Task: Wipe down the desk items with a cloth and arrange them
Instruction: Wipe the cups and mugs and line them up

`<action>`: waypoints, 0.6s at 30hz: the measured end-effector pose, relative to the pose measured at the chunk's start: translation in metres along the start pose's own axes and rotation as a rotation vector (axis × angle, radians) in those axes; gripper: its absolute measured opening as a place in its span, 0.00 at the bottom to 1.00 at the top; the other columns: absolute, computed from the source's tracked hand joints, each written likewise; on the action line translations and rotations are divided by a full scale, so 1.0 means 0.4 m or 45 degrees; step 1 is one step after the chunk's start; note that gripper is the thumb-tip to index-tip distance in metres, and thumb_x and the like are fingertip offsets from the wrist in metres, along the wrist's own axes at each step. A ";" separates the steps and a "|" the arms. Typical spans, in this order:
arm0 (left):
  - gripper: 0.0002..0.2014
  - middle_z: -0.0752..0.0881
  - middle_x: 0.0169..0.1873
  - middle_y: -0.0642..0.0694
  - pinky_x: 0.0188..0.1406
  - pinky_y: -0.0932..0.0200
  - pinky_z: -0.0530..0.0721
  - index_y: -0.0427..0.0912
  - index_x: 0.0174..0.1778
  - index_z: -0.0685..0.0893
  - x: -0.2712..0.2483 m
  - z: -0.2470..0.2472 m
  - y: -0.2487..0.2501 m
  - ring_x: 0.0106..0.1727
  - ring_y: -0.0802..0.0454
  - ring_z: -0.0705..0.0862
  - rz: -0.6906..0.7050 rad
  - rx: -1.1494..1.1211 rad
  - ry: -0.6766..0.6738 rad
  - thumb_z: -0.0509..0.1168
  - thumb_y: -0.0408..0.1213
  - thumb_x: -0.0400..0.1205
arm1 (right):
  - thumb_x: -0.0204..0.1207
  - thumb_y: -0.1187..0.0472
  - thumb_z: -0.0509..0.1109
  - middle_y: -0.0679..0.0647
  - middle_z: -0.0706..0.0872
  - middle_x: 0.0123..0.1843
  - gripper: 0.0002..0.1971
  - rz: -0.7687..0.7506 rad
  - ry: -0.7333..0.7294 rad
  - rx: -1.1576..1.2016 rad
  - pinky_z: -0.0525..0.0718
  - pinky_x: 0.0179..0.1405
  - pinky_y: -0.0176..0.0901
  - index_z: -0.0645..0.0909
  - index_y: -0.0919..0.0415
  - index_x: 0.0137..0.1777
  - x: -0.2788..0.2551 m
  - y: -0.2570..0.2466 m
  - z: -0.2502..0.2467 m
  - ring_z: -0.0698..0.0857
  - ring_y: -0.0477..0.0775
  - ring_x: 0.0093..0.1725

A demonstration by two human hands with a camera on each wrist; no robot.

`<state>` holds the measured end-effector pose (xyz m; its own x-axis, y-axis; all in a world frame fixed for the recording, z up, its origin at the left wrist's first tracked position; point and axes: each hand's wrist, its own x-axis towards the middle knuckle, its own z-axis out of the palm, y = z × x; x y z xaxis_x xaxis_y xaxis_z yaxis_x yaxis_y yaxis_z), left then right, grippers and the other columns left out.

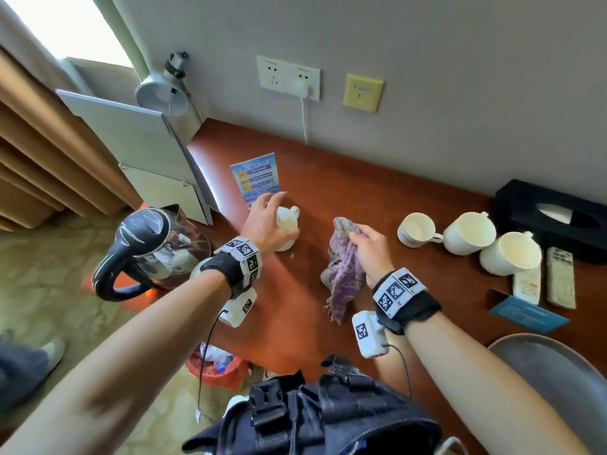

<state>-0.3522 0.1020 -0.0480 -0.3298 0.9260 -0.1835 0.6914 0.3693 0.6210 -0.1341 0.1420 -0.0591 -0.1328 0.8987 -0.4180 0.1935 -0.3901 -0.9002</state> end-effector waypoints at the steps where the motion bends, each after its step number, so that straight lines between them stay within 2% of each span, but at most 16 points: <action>1: 0.45 0.68 0.78 0.43 0.80 0.47 0.70 0.50 0.82 0.69 -0.003 -0.007 -0.011 0.80 0.43 0.67 -0.001 -0.021 -0.004 0.73 0.54 0.66 | 0.79 0.65 0.65 0.53 0.93 0.51 0.13 -0.001 -0.012 0.000 0.84 0.65 0.62 0.87 0.53 0.57 0.001 0.003 0.012 0.90 0.60 0.56; 3: 0.47 0.68 0.78 0.42 0.81 0.46 0.69 0.49 0.83 0.68 -0.006 -0.015 -0.027 0.80 0.43 0.67 -0.013 -0.029 -0.020 0.74 0.54 0.65 | 0.80 0.66 0.65 0.52 0.93 0.50 0.12 0.004 -0.027 -0.011 0.85 0.65 0.60 0.88 0.51 0.52 -0.001 0.004 0.031 0.90 0.58 0.55; 5: 0.48 0.68 0.78 0.41 0.81 0.48 0.67 0.47 0.84 0.65 -0.005 -0.017 -0.038 0.80 0.42 0.66 -0.048 -0.013 -0.041 0.79 0.51 0.68 | 0.81 0.66 0.65 0.52 0.93 0.50 0.12 0.009 -0.031 -0.010 0.85 0.65 0.59 0.87 0.49 0.48 -0.003 0.006 0.042 0.90 0.57 0.55; 10: 0.57 0.65 0.79 0.39 0.80 0.48 0.66 0.40 0.87 0.55 0.011 -0.009 -0.063 0.81 0.41 0.65 -0.130 0.069 -0.149 0.82 0.52 0.68 | 0.81 0.67 0.65 0.51 0.93 0.49 0.13 0.011 -0.002 -0.010 0.85 0.65 0.58 0.87 0.49 0.45 -0.005 0.012 0.047 0.90 0.58 0.55; 15: 0.58 0.64 0.81 0.40 0.80 0.46 0.69 0.40 0.87 0.51 0.038 -0.009 -0.063 0.81 0.40 0.66 -0.182 0.120 -0.233 0.82 0.50 0.69 | 0.80 0.66 0.65 0.52 0.92 0.51 0.12 0.013 0.037 0.003 0.84 0.66 0.59 0.87 0.49 0.49 -0.001 0.026 0.041 0.89 0.59 0.57; 18: 0.56 0.66 0.79 0.41 0.77 0.45 0.72 0.41 0.86 0.53 0.050 -0.007 -0.063 0.79 0.40 0.69 -0.204 0.158 -0.260 0.82 0.49 0.69 | 0.81 0.66 0.65 0.51 0.92 0.51 0.11 0.018 0.055 0.006 0.85 0.66 0.58 0.87 0.50 0.51 0.000 0.036 0.033 0.90 0.57 0.56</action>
<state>-0.3778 0.1108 -0.0652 -0.3133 0.8471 -0.4292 0.7184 0.5070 0.4763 -0.1443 0.1338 -0.0737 -0.0880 0.9008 -0.4252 0.1904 -0.4038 -0.8948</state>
